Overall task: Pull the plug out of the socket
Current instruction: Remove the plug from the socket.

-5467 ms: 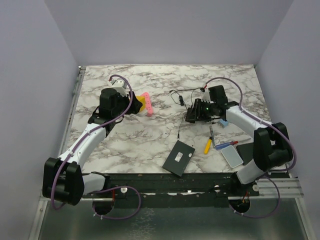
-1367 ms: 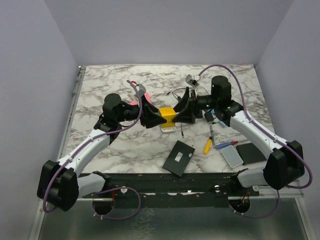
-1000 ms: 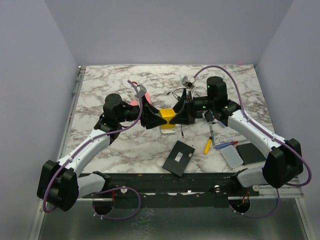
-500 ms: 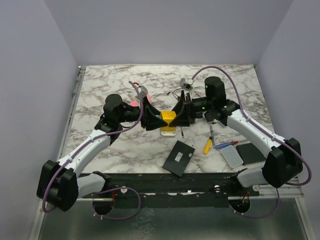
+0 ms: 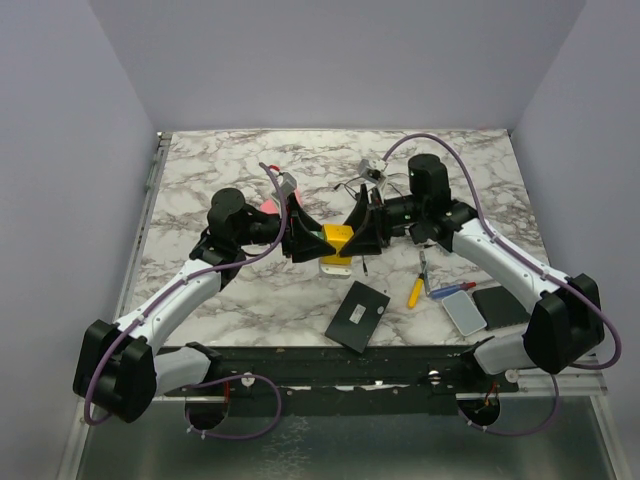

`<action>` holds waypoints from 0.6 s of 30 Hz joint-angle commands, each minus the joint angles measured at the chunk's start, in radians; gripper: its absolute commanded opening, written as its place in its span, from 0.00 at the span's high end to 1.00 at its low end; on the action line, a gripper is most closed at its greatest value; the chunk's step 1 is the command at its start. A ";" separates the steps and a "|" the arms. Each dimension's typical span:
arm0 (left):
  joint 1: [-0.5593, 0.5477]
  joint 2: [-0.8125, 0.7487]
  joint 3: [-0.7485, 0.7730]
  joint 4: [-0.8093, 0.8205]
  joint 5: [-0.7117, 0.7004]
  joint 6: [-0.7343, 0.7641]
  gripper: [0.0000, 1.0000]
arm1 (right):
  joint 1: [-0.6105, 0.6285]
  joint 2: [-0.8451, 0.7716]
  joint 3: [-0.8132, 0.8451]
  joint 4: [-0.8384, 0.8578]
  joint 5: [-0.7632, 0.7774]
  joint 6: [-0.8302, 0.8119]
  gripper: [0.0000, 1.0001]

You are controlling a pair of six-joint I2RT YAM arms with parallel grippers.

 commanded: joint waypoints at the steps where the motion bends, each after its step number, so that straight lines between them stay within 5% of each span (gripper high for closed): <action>1: -0.007 0.009 0.013 0.087 -0.045 -0.002 0.84 | 0.032 -0.038 -0.037 0.080 -0.034 0.066 0.99; 4: 0.004 0.007 0.012 0.087 -0.068 -0.009 0.42 | 0.032 -0.068 -0.073 0.138 0.007 0.090 1.00; 7: 0.025 -0.007 0.007 0.086 -0.099 -0.019 0.17 | 0.032 -0.088 -0.097 0.153 0.039 0.100 1.00; 11: 0.044 -0.014 0.009 0.086 -0.108 -0.031 0.06 | 0.032 -0.100 -0.112 0.162 0.062 0.106 0.99; 18: 0.060 -0.027 0.013 0.086 -0.085 -0.027 0.01 | 0.030 -0.122 -0.127 0.173 0.155 0.110 1.00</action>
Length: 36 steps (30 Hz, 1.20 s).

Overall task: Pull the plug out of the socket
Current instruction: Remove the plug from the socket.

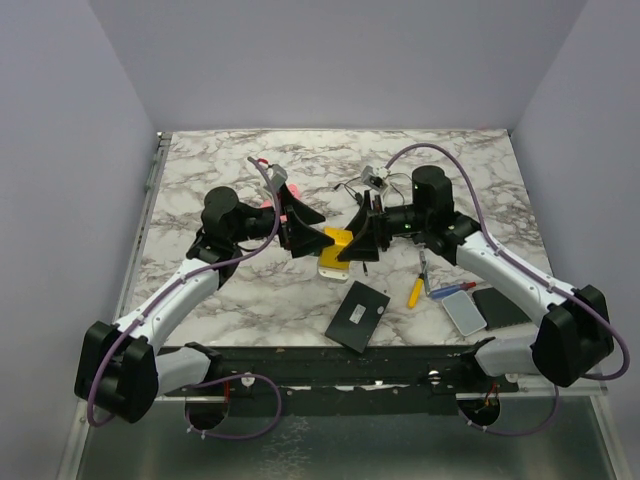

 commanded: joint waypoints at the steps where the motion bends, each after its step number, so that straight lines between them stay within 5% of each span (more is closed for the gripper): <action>1: 0.025 -0.036 0.012 0.033 -0.018 0.004 0.01 | 0.008 -0.055 -0.026 0.066 0.065 0.021 1.00; 12: 0.110 -0.067 0.038 0.008 0.072 0.026 0.01 | -0.053 -0.073 -0.081 0.177 0.028 0.053 1.00; 21: 0.120 -0.050 0.098 -0.224 0.078 0.185 0.01 | -0.099 -0.052 -0.047 0.154 -0.083 0.037 0.99; 31: 0.117 -0.015 0.109 -0.215 0.132 0.153 0.24 | -0.101 -0.056 0.002 0.077 -0.081 -0.026 0.99; 36: 0.103 -0.012 0.108 -0.211 0.142 0.145 0.26 | -0.101 -0.042 0.012 0.073 -0.067 -0.034 0.99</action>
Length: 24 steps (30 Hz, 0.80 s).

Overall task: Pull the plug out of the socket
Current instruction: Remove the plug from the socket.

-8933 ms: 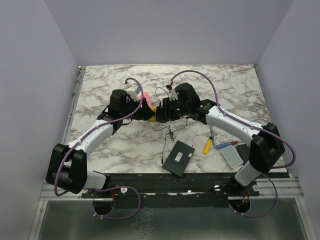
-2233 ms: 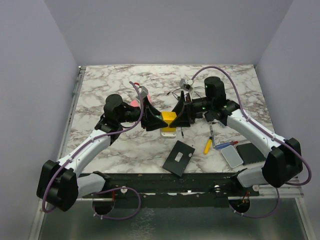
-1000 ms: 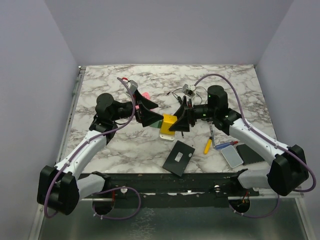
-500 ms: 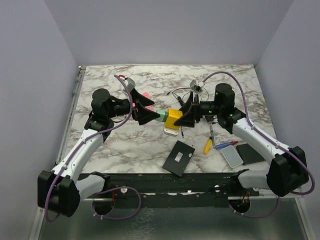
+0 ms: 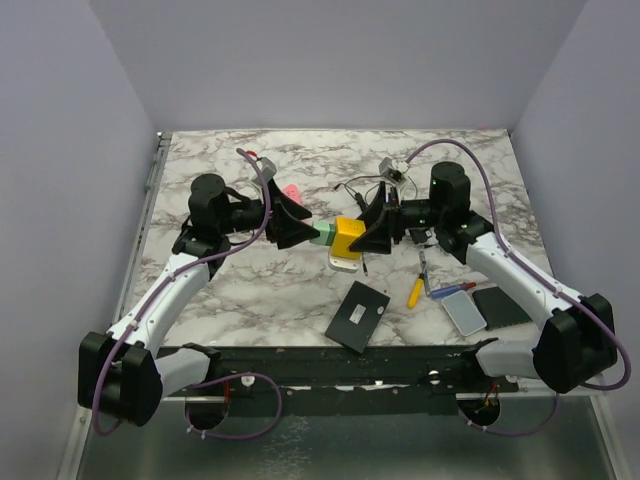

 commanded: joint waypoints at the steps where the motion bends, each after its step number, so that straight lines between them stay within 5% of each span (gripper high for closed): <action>1: -0.014 0.010 0.024 0.003 0.047 0.002 0.26 | -0.003 0.004 0.052 0.005 -0.019 -0.021 0.99; 8: -0.050 0.023 0.024 0.008 0.062 -0.005 0.48 | -0.004 0.016 0.065 -0.002 -0.029 -0.022 0.99; 12: -0.067 0.025 0.020 0.013 0.056 -0.007 0.51 | -0.004 0.027 0.070 -0.023 -0.035 -0.036 0.99; 22: -0.089 0.030 0.017 0.020 0.057 -0.013 0.99 | -0.003 0.041 0.076 -0.055 0.002 -0.059 0.99; 24: -0.088 0.029 0.017 0.020 0.056 -0.014 1.00 | -0.003 0.043 0.079 -0.065 0.023 -0.061 0.99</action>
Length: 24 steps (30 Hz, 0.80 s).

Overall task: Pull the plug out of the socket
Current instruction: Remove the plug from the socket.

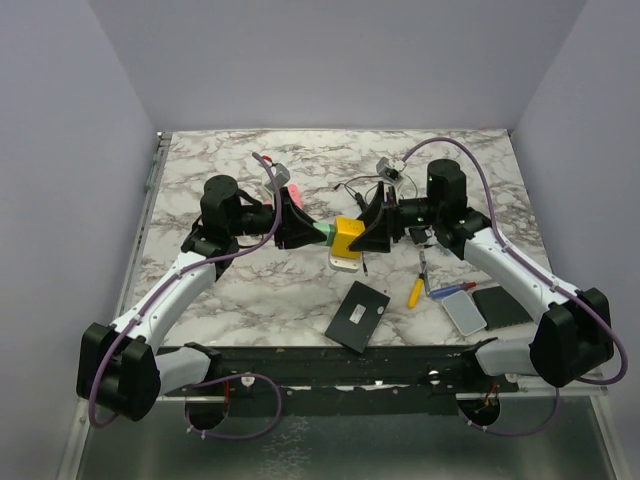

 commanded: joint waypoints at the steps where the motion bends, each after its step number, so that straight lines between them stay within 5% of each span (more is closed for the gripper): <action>1: -0.011 -0.003 0.017 0.018 0.027 -0.005 1.00 | 0.000 0.009 0.048 -0.009 0.042 -0.023 1.00; 6: -0.011 -0.008 0.015 0.019 0.027 -0.004 1.00 | 0.001 0.022 0.068 -0.077 0.079 -0.047 0.99; 24: -0.009 -0.020 0.017 0.019 0.056 0.002 1.00 | 0.001 -0.061 0.053 0.024 -0.185 0.022 1.00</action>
